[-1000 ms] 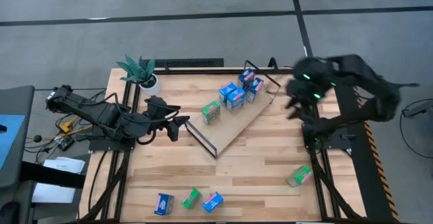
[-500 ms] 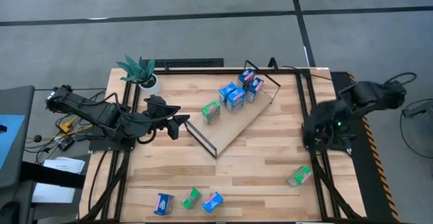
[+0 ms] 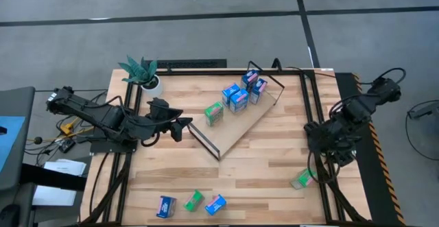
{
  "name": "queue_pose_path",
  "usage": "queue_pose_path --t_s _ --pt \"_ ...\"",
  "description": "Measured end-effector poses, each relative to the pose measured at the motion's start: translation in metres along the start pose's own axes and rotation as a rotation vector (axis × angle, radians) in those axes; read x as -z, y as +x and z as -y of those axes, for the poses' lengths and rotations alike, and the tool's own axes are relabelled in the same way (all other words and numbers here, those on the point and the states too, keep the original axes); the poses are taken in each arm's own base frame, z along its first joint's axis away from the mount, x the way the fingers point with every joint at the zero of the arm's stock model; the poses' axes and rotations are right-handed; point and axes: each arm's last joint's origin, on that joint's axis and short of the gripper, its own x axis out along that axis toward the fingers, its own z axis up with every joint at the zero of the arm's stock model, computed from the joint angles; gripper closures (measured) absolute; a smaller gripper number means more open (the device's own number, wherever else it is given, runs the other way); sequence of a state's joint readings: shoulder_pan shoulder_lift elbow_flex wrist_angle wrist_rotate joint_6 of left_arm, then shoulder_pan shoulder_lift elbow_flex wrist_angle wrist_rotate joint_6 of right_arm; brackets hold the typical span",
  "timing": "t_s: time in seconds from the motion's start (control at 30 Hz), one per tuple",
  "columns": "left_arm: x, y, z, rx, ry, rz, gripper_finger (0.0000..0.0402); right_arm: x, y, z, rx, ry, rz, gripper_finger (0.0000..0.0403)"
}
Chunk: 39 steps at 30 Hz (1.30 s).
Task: Stack cereal on shelf
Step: Put the right green cereal box on the shelf aligned with the green cereal box
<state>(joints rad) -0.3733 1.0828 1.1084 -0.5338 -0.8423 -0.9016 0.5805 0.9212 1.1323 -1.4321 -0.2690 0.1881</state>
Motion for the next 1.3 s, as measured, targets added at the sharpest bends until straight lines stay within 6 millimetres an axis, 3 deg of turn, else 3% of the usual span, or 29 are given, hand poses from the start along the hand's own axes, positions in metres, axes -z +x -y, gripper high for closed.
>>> queue_pose_path --t_s 0.27,0.67,1.0,1.3 --pt "0.004 0.004 0.001 -0.014 -0.018 -0.013 0.0109 0.004 0.033 0.002 0.051 -0.026 0.107 0.0038" --pt "-0.001 0.017 -0.005 -0.078 -0.062 0.016 0.0109 0.014 0.065 -0.011 0.140 -0.070 0.200 0.0041" --pt "-0.007 0.025 -0.012 -0.113 -0.055 0.019 0.0109 0.011 0.082 -0.029 0.139 -0.042 0.207 0.0041" --pt "-0.006 0.025 -0.014 -0.128 -0.039 0.010 0.0109 0.014 0.086 -0.033 0.154 -0.055 0.218 0.0041"
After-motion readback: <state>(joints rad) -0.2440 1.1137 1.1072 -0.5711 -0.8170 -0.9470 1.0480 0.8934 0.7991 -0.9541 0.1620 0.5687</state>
